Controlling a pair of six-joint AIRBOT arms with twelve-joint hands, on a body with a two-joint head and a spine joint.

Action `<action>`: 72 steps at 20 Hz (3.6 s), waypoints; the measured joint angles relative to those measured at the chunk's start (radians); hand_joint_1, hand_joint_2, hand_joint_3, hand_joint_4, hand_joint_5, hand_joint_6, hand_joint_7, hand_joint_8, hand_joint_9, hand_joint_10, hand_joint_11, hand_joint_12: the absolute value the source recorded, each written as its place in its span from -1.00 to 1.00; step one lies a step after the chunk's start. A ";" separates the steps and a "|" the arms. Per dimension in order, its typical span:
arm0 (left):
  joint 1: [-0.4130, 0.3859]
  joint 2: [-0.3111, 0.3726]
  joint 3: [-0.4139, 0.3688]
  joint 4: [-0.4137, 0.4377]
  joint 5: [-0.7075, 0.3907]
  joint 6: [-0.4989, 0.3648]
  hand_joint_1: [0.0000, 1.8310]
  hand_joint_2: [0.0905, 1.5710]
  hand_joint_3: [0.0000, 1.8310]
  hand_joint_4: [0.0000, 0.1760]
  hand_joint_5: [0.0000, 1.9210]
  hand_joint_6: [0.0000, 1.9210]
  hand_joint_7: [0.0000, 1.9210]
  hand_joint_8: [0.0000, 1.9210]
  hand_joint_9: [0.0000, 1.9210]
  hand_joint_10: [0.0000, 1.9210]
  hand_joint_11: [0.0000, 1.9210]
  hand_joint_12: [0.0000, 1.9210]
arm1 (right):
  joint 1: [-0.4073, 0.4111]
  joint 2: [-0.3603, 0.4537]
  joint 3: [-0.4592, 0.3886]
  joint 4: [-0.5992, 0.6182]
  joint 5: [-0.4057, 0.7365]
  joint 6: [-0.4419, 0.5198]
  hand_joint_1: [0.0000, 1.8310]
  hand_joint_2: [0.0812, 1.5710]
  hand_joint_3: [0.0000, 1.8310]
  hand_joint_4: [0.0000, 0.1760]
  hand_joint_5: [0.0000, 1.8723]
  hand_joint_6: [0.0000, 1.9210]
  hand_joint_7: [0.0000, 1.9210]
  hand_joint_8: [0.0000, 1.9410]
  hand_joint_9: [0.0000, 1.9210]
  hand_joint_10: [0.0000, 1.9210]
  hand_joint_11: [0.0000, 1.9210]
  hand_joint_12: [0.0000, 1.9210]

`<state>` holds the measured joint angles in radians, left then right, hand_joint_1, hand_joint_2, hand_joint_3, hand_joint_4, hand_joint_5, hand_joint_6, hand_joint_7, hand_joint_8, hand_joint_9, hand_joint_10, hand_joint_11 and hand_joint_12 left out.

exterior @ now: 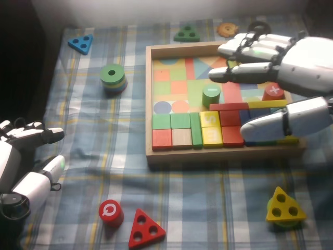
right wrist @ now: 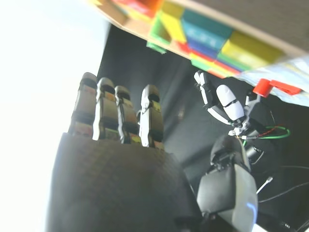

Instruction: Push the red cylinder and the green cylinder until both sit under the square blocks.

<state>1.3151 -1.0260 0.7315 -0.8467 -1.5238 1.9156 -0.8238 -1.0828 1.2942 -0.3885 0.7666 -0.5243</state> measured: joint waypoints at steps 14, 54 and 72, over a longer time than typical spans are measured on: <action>0.000 0.000 0.000 0.005 0.005 -0.002 -0.08 0.67 -1.00 -1.00 -0.34 -1.00 -0.47 -1.00 -0.49 -0.98 -1.00 -0.28 | 0.017 -0.046 0.042 -0.067 -0.111 0.006 -1.00 0.18 -1.00 -0.27 -0.73 -0.99 -1.00 -1.00 -1.00 -1.00 -1.00 -1.00; 0.000 0.000 0.000 0.017 0.013 -0.005 -0.16 0.70 -1.00 -0.84 -0.30 -1.00 -0.48 -1.00 -0.53 -1.00 -1.00 -0.59 | 0.017 0.053 -0.015 -0.077 -0.173 -0.014 -1.00 0.15 -1.00 0.44 -0.77 -1.00 -1.00 -1.00 -1.00 -1.00 -1.00 -1.00; -0.002 0.000 0.000 0.018 0.020 -0.006 -0.21 0.73 -1.00 -0.78 -0.31 -1.00 -0.53 -1.00 -0.57 -1.00 -1.00 -0.68 | -0.005 0.160 -0.089 -0.070 -0.222 -0.015 -1.00 0.13 -1.00 0.93 -0.79 -1.00 -1.00 -1.00 -1.00 -1.00 -1.00 -1.00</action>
<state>1.3136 -1.0256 0.7311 -0.8288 -1.5040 1.9099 -0.8284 -0.9230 1.2057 -0.4583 0.5446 -0.5392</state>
